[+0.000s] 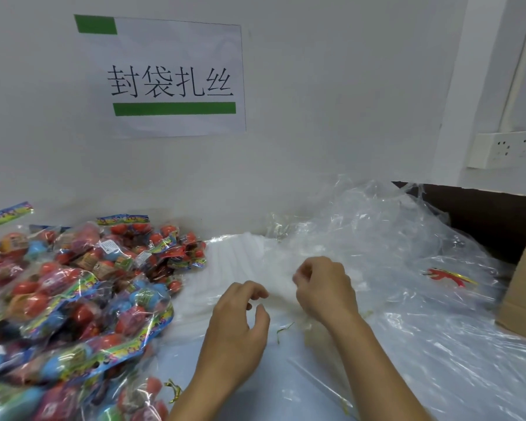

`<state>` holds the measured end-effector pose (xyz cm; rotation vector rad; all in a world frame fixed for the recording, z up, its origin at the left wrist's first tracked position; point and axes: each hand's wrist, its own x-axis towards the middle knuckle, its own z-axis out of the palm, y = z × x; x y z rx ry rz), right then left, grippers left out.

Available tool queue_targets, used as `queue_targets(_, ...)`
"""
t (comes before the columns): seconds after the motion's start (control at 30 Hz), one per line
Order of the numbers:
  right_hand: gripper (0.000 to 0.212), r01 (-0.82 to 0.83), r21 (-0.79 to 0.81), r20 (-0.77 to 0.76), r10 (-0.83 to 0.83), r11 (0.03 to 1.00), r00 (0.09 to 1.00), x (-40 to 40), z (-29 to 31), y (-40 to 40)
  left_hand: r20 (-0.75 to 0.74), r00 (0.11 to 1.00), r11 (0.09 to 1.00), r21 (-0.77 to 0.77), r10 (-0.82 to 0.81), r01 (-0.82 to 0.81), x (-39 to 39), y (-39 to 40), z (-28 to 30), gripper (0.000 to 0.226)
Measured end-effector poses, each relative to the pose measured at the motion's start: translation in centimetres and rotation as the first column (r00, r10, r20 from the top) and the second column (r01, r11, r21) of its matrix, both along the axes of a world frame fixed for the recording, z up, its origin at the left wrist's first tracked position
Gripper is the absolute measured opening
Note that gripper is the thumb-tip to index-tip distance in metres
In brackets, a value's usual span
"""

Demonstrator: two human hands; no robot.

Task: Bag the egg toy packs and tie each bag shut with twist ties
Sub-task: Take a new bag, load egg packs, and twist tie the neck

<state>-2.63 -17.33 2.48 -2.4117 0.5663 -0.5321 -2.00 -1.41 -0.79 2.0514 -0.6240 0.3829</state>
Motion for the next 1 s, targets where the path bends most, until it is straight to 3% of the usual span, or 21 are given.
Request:
queue_targets(0.1, 0.016, -0.069, 0.144, 0.27, 0.028, 0.987, 0.962, 0.3, 0.8, 0.5, -0.047, 0.995, 0.989, -0.115, 0.084, -0.089, 0.3, 0.1, 0.4, 0.029)
queue_targets(0.2, 0.027, -0.275, 0.282, 0.48, 0.113, 0.919, 0.87, 0.0, 1.6, 2.2, -0.196, 0.977, 0.927, -0.343, 0.086, -0.15, 0.4, 0.4, 1.2, 0.019)
queue_targets(0.3, 0.032, -0.484, 0.295, 0.543, 0.272, 0.824, 0.794, -0.3, 2.1, 4.2, -0.343, 0.936, 0.819, -0.557, -0.075, -0.138, 0.4, 0.9, 2.5, 0.023)
queue_targets(0.37, 0.033, -0.585, 0.294, 0.523, 0.385, 0.756, 0.761, -0.4, 2.3, 5.3, -0.357, 0.919, 0.758, -0.643, -0.168, -0.112, 0.6, 1.4, 3.1, 0.046)
queue_targets(0.43, 0.035, -0.635, 0.293, 0.509, 0.445, 0.715, 0.737, -0.6, 2.3, 6.0, -0.337, 0.923, 0.734, -0.672, -0.184, -0.099, 0.9, 2.1, 3.4, 0.05)
queue_targets(0.57, 0.034, -0.654, 0.307, 0.511, 0.46, 0.691, 0.726, -0.8, 2.4, 6.1, -0.25, 0.959, 0.757, -0.65, -0.133, -0.064, 1.5, 2.9, 3.5, 0.01)
queue_targets(0.7, 0.015, -0.601, 0.374, 0.526, 0.372, 0.706, 0.765, -0.7, 2.5, 5.5, -0.172, 0.985, 0.736, -0.664, 0.022, -0.132, 1.9, 3.1, 3.1, 0.023)
queue_targets(0.87, 0.016, -0.482, 0.471, 0.58, 0.152, 0.739, 0.801, -0.6, 2.7, 4.5, -0.146, 0.98, 0.663, -0.722, 0.136, -0.2, 2.1, 3.7, 3.3, 0.051)
queue_targets(1.0, 0.018, -0.394, 0.481, 0.594, 0.04, 0.783, 0.804, -0.2, 2.5, 4.1, -0.179, 0.984, 0.658, -0.742, -0.012, -0.127, 1.7, 3.9, 3.4, 0.045)
